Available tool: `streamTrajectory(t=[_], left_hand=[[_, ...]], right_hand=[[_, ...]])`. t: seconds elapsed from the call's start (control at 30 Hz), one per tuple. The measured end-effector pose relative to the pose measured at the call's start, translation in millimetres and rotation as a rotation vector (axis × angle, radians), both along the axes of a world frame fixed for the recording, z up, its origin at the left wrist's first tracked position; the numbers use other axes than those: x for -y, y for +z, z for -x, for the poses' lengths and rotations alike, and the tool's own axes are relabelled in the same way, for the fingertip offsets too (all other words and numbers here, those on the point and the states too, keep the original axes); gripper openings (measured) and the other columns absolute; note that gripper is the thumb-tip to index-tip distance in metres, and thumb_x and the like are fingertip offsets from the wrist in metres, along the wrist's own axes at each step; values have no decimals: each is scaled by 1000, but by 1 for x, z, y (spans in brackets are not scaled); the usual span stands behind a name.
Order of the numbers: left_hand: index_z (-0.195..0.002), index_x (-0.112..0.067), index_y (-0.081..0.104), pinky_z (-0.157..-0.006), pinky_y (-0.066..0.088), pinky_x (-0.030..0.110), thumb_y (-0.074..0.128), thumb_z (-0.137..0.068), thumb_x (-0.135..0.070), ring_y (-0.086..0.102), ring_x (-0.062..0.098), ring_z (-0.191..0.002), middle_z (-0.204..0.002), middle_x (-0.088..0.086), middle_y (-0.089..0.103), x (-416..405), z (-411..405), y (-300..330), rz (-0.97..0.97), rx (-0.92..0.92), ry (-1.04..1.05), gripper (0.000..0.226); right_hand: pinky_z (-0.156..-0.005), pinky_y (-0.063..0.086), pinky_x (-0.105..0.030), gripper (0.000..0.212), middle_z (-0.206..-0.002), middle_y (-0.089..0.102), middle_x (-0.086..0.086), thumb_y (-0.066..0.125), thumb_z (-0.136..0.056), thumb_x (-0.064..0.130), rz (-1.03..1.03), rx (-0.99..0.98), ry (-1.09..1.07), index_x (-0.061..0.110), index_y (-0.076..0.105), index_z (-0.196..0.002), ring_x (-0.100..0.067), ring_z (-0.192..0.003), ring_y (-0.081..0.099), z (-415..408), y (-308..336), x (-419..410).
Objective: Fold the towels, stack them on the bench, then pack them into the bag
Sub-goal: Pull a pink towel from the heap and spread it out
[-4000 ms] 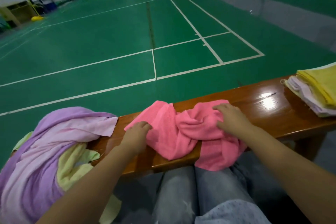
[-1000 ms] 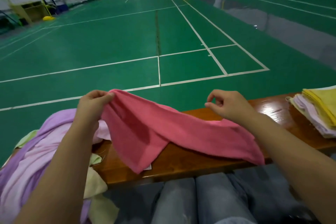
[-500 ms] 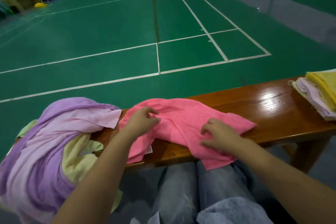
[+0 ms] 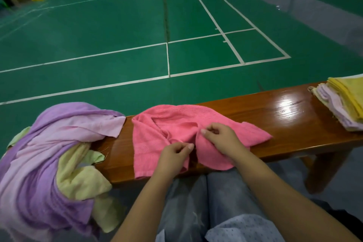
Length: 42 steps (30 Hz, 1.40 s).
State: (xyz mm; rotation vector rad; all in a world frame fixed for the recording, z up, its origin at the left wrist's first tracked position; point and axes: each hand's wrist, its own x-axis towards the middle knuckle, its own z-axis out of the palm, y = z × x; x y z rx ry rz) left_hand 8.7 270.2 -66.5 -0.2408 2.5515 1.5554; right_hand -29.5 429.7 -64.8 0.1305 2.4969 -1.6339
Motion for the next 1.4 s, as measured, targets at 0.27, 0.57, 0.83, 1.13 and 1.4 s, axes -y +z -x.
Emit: streamTrajectory(t=[0.27,0.57,0.83,1.13,1.4], left_hand=[[-99,-20,65,-70,60,37,59,-89,-2,61,13,-72,-88,5,66,6,0,-7,-83,105,62,21],[-111,-25,57,-68,58,34,67,-87,-8,62,11,-65,-70,0,61,13,-12,-6,-273,57,165,31],[-108,-19,62,-64,54,24,64,-89,-8,60,8,-67,-77,0,60,6,-13,4,-397,75,161,22],[-107,-19,63,-70,59,35,62,-91,-5,68,17,-74,-75,4,68,8,-10,12,-546,84,200,21],[-108,-10,60,-57,56,24,60,-90,1,67,24,-77,-88,20,65,6,-11,20,-615,166,256,21]], right_hand=[[-81,42,-26,15,-99,51,5,65,-86,24,-473,-294,85,17,62,-99,-13,-94,50,-19,-20,3],[-79,44,-39,15,-99,55,-6,64,-81,9,-562,-283,266,12,63,-96,-27,-97,54,-50,-61,11],[-87,49,-30,12,-96,60,6,69,-85,17,-45,-230,-183,17,74,-95,-14,-93,59,-46,-29,23],[-77,54,-36,24,-93,68,4,61,-81,19,-130,-529,-83,16,74,-101,-17,-87,62,-61,-11,42],[-80,52,-28,27,-98,68,2,57,-79,14,-164,-523,50,14,73,-101,-12,-90,64,-64,-13,38]])
